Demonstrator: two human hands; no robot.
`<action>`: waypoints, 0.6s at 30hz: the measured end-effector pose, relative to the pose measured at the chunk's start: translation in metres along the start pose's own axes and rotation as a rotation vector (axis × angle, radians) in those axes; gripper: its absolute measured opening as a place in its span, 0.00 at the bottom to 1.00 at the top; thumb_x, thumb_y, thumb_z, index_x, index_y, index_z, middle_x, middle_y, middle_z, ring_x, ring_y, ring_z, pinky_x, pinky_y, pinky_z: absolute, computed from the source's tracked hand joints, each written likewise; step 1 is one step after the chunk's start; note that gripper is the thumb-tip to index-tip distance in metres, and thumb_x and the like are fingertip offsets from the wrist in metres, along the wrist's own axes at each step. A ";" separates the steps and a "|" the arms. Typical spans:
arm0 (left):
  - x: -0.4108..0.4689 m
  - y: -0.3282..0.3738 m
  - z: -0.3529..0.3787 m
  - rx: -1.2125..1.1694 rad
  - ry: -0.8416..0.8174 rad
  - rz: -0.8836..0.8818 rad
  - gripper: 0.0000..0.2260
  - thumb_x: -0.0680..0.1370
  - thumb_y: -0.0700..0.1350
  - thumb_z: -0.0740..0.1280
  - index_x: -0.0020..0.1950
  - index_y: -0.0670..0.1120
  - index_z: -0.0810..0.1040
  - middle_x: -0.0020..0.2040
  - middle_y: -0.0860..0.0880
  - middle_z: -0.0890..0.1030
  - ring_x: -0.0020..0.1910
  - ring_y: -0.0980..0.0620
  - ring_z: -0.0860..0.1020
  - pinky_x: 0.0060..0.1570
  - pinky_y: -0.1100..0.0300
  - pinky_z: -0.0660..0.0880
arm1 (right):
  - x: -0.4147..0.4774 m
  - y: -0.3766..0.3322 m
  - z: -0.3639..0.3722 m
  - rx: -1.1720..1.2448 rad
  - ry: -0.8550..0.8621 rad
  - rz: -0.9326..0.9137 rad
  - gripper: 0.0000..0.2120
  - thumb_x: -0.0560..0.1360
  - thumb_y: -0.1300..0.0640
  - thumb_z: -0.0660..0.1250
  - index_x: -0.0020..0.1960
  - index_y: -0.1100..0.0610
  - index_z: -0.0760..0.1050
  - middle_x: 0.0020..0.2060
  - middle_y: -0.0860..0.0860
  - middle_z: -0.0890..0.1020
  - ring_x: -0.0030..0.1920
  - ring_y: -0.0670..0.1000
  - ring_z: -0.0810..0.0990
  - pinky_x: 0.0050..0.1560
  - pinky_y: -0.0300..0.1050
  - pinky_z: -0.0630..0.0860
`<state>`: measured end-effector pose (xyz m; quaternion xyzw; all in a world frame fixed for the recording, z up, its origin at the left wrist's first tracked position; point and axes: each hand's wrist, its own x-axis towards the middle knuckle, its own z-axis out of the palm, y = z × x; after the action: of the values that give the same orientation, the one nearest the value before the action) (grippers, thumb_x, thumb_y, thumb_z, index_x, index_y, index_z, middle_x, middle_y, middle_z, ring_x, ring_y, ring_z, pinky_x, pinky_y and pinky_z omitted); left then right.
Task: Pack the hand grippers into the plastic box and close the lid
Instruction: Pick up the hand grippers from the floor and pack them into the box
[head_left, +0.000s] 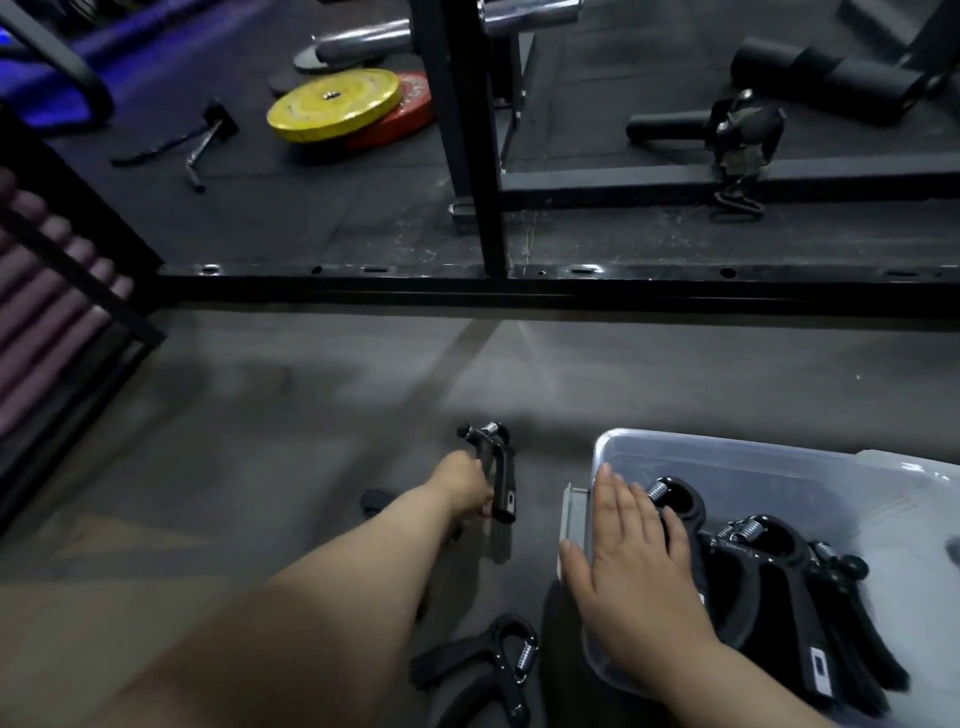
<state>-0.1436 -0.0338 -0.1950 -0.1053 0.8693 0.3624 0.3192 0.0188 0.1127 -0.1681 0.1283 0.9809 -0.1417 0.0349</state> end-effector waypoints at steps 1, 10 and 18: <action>-0.011 -0.001 -0.003 -0.201 -0.015 -0.066 0.10 0.83 0.42 0.52 0.45 0.44 0.69 0.39 0.42 0.78 0.29 0.49 0.75 0.29 0.61 0.73 | 0.000 0.000 -0.002 0.012 -0.027 -0.007 0.41 0.73 0.37 0.42 0.80 0.57 0.45 0.77 0.53 0.58 0.78 0.54 0.54 0.75 0.56 0.47; -0.109 -0.015 -0.016 -0.657 0.027 0.018 0.11 0.85 0.44 0.52 0.56 0.40 0.71 0.45 0.42 0.79 0.27 0.50 0.81 0.27 0.59 0.78 | -0.001 0.006 -0.020 0.119 -0.209 -0.018 0.35 0.80 0.39 0.45 0.79 0.53 0.34 0.79 0.51 0.42 0.78 0.51 0.39 0.77 0.52 0.40; -0.187 -0.007 0.029 -0.562 -0.077 0.191 0.13 0.85 0.44 0.53 0.58 0.39 0.75 0.46 0.44 0.80 0.33 0.50 0.81 0.34 0.58 0.80 | -0.044 0.021 -0.047 0.686 -0.177 0.069 0.25 0.82 0.43 0.50 0.77 0.49 0.59 0.76 0.49 0.64 0.77 0.52 0.57 0.77 0.51 0.52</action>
<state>0.0175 -0.0275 -0.0962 -0.0936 0.7282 0.6210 0.2746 0.0651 0.1349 -0.1242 0.1528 0.8644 -0.4723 0.0794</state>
